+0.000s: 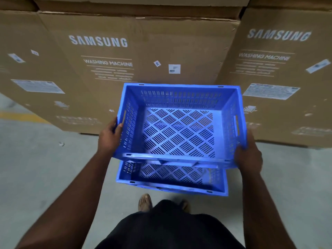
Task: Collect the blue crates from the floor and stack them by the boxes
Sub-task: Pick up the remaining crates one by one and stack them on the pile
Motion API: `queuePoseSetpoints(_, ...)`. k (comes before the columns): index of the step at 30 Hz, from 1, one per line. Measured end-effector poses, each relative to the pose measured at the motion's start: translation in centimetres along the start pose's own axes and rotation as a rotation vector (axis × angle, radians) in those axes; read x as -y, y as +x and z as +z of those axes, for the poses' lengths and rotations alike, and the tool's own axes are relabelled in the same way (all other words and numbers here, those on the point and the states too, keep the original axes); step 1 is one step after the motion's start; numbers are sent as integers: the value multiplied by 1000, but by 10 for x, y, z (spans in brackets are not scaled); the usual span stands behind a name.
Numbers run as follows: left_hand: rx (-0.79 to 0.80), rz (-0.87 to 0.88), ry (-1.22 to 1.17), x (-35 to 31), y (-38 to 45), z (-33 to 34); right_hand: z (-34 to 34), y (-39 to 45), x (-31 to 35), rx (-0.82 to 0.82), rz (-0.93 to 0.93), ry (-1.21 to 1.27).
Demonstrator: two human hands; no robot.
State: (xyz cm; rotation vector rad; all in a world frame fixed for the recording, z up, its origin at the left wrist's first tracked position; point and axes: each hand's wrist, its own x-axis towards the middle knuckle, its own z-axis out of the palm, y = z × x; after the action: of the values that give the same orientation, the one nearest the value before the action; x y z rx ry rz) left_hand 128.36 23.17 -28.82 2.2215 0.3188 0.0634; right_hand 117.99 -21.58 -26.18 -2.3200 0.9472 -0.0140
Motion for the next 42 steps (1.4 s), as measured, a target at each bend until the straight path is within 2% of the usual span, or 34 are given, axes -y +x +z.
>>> queuePoseSetpoints(2,-24,22,31,3,1,1,7,-8,3,-98,28,51)
queuePoseSetpoints(10,-122,69,22,-3,17,-3,7,-5,26,-191,72,114)
queuePoseSetpoints(17,-114,47,117,-14,34,-5,15,0,44,-124,90,60)
queuePoseSetpoints(20,-106,71,171,-18,34,-3,13,5,45,-26,98,-53)
queuePoseSetpoints(24,35,66,164,-4,41,-12,6,9,41,93,64,-176)
queuePoseSetpoints(26,75,78,256,1,39,-17,2,5,37,115,54,-206)
queuePoseSetpoints(29,52,121,467,0,22,-16,0,-3,27,123,41,-269)
queuePoseSetpoints(32,23,83,520,0,8,-15,1,-9,16,114,24,-300)
queuePoseSetpoints(35,20,64,485,-3,8,-15,0,-6,13,101,-14,-285)
queuePoseSetpoints(37,39,47,379,1,5,-21,1,-4,13,103,-17,-272)
queuePoseSetpoints(40,133,-6,46,21,-5,-21,0,-5,4,80,-53,-265)
queuePoseSetpoints(42,138,-115,-242,29,-16,-24,3,-7,3,58,-92,-248)
